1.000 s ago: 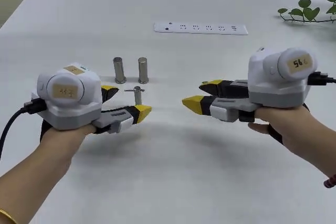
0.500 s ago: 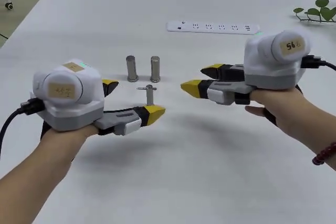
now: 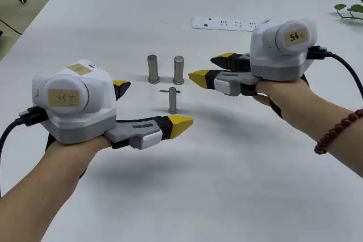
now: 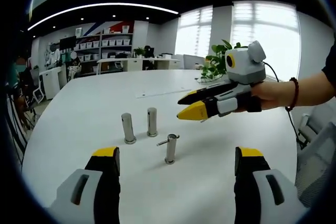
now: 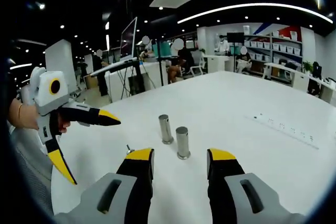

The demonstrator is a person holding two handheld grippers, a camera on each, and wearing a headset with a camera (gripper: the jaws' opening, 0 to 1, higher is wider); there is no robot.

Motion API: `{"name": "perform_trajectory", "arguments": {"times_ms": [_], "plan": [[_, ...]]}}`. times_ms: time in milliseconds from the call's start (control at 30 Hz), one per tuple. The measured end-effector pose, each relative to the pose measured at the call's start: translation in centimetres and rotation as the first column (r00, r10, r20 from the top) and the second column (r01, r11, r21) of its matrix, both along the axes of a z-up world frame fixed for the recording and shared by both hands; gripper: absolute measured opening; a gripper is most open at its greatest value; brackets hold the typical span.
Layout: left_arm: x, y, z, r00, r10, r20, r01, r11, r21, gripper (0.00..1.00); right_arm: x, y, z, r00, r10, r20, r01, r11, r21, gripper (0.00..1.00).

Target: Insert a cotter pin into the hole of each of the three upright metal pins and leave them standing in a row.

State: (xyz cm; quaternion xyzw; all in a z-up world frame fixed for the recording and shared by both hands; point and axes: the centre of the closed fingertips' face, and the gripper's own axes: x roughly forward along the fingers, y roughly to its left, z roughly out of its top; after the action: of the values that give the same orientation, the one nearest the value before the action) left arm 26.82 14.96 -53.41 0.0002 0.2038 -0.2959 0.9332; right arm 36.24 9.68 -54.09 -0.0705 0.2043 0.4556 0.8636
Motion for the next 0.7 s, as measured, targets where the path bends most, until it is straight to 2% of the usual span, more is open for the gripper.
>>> {"name": "perform_trajectory", "arguments": {"times_ms": [200,333,400,467,633,700], "plan": [[-0.6,0.4,0.1,1.000,0.005,-0.011,-0.005,1.000,0.003,0.94,0.7,1.4,-1.4,1.000,0.018,-0.020,-0.017,1.000,0.013,0.32],[-1.0,0.7,0.2,1.000,0.006,-0.009,-0.006,1.000,0.012,0.96,1.5,2.2,-1.8,0.999,0.013,-0.030,-0.013,1.000,0.022,0.31],[-1.3,0.7,0.3,1.000,0.006,-0.006,-0.006,1.000,0.001,0.95,1.9,2.5,-2.1,0.999,0.014,-0.033,-0.013,1.000,0.026,0.30],[-1.6,0.5,0.2,1.000,-0.002,-0.015,0.002,1.000,-0.013,0.91,2.1,2.7,-2.2,0.999,0.012,-0.036,-0.012,1.000,0.015,0.29],[-1.6,0.5,-0.1,1.000,-0.008,-0.013,0.007,1.000,-0.004,0.94,2.8,3.5,-3.4,0.999,0.004,-0.051,-0.003,1.000,0.021,0.25],[-1.5,0.6,-0.1,1.000,-0.011,-0.003,0.011,1.000,0.010,0.95,2.7,3.7,-3.2,0.999,0.005,-0.049,-0.003,1.000,0.025,0.24]]}}
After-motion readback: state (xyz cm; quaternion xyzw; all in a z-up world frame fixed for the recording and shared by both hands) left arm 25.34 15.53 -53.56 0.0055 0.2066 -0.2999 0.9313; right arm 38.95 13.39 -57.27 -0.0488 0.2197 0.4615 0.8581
